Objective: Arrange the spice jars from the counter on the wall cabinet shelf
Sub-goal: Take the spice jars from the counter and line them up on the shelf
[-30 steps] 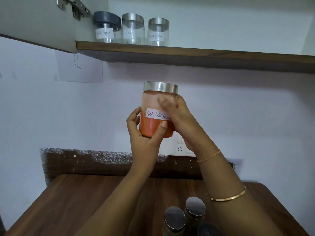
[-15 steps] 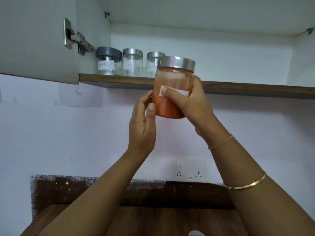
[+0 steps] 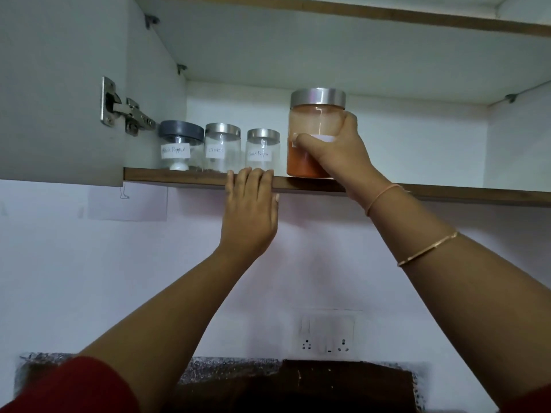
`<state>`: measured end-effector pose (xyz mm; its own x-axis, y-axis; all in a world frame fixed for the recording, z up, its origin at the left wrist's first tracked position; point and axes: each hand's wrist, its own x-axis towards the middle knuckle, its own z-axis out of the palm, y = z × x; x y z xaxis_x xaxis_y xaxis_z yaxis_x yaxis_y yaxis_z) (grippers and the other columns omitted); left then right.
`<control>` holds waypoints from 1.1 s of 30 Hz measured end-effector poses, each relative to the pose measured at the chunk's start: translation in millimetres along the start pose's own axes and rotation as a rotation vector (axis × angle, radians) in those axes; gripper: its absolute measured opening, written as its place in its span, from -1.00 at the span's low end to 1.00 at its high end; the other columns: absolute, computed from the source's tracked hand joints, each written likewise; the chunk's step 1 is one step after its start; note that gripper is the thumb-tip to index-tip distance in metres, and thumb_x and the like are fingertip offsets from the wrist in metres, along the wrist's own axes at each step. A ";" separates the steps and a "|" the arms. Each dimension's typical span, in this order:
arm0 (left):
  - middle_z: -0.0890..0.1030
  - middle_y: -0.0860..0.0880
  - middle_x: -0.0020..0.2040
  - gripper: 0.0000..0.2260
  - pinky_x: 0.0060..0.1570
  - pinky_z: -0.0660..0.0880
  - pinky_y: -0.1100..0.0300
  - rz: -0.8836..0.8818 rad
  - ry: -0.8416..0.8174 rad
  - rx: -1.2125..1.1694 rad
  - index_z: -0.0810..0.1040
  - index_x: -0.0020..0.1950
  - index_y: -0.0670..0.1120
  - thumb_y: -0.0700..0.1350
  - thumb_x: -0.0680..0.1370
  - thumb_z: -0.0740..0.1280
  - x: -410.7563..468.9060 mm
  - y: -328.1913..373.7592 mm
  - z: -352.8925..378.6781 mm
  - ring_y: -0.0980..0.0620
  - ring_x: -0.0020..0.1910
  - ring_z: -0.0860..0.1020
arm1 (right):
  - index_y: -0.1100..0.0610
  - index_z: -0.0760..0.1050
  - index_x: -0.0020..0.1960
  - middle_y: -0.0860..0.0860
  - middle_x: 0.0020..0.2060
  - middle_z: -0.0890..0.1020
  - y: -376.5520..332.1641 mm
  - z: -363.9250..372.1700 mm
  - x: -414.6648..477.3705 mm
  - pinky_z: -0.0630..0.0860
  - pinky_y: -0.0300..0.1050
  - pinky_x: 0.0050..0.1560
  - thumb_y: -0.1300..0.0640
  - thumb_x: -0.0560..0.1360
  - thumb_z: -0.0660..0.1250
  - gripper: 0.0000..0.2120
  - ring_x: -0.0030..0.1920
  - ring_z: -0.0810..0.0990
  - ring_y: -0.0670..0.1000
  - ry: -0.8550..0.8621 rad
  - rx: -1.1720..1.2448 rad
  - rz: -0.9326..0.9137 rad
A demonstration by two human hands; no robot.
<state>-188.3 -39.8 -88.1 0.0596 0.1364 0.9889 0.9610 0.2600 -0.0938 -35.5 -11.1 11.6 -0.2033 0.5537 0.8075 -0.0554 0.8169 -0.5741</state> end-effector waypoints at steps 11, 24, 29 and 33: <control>0.46 -0.11 -0.24 -0.80 -0.13 0.27 0.09 -0.033 0.291 0.102 0.47 -0.16 -0.16 -0.11 0.59 0.16 24.2 -7.5 14.2 -0.11 -0.26 0.40 | 0.09 0.14 0.38 0.08 0.24 0.44 24.5 7.5 57.7 0.54 0.10 0.11 -0.17 0.12 0.55 -0.02 0.16 0.51 0.12 -0.198 -0.158 0.348; 0.46 -0.11 -0.25 -0.81 -0.05 0.27 0.08 -0.044 0.419 0.038 0.49 -0.17 -0.16 -0.13 0.57 0.17 23.2 -11.0 33.9 -0.04 -0.18 0.30 | 0.19 0.16 0.47 0.15 0.35 0.38 54.9 32.8 107.0 0.45 0.17 0.27 -0.04 0.32 0.53 -0.12 0.30 0.44 0.23 -0.304 -0.375 0.436; 0.46 -0.11 -0.26 -0.90 -0.02 0.26 0.07 0.000 0.491 0.042 0.39 -0.13 -0.13 -0.14 0.56 0.18 24.1 -15.1 41.0 -0.05 -0.17 0.30 | 0.19 0.22 0.45 0.18 0.38 0.35 52.1 38.5 119.2 0.45 0.19 0.27 0.00 0.45 0.43 -0.31 0.30 0.44 0.29 -0.477 -0.458 0.513; 0.47 -0.11 -0.27 -0.92 -0.02 0.27 0.07 0.024 0.518 0.044 0.33 -0.12 -0.11 -0.15 0.56 0.18 24.6 -16.3 44.4 -0.05 -0.17 0.30 | 0.19 0.19 0.47 0.20 0.42 0.31 55.9 45.5 127.9 0.44 0.22 0.27 -0.01 0.42 0.45 -0.24 0.32 0.42 0.31 -0.554 -0.497 0.540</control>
<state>-214.5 1.9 -67.4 0.2185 -0.3456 0.9126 0.9461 0.3041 -0.1114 -109.0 98.0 76.7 -0.5259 0.8286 0.1921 0.5841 0.5160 -0.6265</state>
